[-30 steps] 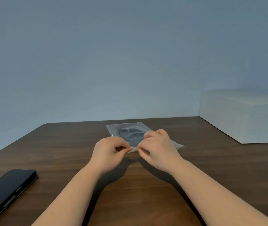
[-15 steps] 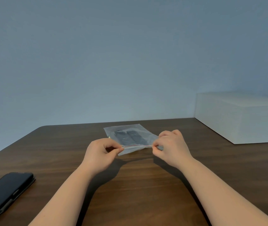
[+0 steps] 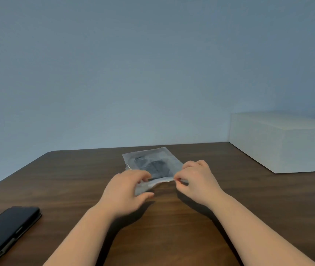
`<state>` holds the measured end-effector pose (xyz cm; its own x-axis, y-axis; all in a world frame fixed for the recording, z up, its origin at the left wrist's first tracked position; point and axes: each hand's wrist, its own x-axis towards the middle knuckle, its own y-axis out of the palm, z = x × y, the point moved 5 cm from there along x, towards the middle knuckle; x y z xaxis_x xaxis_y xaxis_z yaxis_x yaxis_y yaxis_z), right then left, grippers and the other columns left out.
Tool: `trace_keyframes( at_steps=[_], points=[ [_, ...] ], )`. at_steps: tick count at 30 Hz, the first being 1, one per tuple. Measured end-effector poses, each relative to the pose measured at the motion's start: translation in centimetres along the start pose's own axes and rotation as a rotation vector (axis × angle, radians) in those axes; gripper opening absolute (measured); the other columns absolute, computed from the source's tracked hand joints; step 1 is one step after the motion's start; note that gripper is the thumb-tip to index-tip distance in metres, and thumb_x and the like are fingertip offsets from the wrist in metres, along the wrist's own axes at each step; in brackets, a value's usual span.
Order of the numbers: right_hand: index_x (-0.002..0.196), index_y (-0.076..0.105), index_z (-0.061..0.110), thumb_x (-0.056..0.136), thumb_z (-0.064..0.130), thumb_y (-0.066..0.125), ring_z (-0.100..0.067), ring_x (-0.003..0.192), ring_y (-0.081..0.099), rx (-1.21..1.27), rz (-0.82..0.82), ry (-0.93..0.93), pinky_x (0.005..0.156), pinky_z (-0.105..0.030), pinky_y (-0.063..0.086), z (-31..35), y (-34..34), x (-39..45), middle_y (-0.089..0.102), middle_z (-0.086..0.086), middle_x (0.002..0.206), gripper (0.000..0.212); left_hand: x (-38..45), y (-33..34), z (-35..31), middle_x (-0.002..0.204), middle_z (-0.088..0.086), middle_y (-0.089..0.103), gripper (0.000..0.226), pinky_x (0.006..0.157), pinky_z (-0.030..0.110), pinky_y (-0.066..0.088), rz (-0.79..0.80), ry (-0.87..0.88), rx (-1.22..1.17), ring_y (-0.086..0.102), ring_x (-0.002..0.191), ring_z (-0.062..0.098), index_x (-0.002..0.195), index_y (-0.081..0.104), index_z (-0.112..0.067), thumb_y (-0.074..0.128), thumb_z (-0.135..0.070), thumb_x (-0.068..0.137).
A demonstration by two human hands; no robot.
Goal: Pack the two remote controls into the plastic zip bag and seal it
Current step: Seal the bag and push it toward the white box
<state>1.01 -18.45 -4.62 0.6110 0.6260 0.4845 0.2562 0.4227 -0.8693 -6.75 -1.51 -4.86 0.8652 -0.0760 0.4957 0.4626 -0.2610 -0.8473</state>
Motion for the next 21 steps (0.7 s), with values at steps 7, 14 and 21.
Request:
trace_keyframes(
  at_steps=[7, 14, 21],
  points=[
    [0.100, 0.070, 0.029, 0.092, 0.032, 0.047, -0.014, 0.105, 0.051, 0.003, 0.013, -0.071, 0.094, -0.032, 0.029, 1.2, 1.0, 0.4, 0.067, 0.006, 0.102, 0.025, 1.4, 2.0, -1.7, 0.066, -0.006, 0.066, 0.007, 0.050, 0.034, 0.048, -0.136, 0.196, 0.304, 0.057, 0.062, 0.020, 0.072, 0.065, -0.025, 0.063, -0.021, 0.078],
    [0.099, 0.069, 0.029, 0.092, 0.031, 0.049, -0.013, 0.105, 0.050, 0.005, -0.058, -0.124, 0.087, -0.031, 0.026, 2.0, 0.6, 0.4, 0.067, 0.007, 0.098, 0.021, 1.1, 1.4, -1.0, 0.067, -0.006, 0.068, 0.016, 0.046, 0.031, 0.050, -0.195, 0.183, 0.224, 0.058, 0.061, 0.020, 0.074, 0.068, -0.022, 0.052, -0.023, 0.077],
    [0.098, 0.073, 0.024, 0.095, 0.028, 0.048, -0.015, 0.103, 0.053, -0.028, -0.079, -0.154, 0.088, -0.034, 0.031, 2.3, 0.9, 0.4, 0.070, 0.003, 0.097, 0.025, 1.1, 1.6, -0.8, 0.067, -0.006, 0.068, 0.010, 0.046, 0.030, 0.050, -0.168, 0.202, 0.181, 0.057, 0.061, 0.020, 0.074, 0.068, -0.021, 0.058, -0.020, 0.075]
  ],
)
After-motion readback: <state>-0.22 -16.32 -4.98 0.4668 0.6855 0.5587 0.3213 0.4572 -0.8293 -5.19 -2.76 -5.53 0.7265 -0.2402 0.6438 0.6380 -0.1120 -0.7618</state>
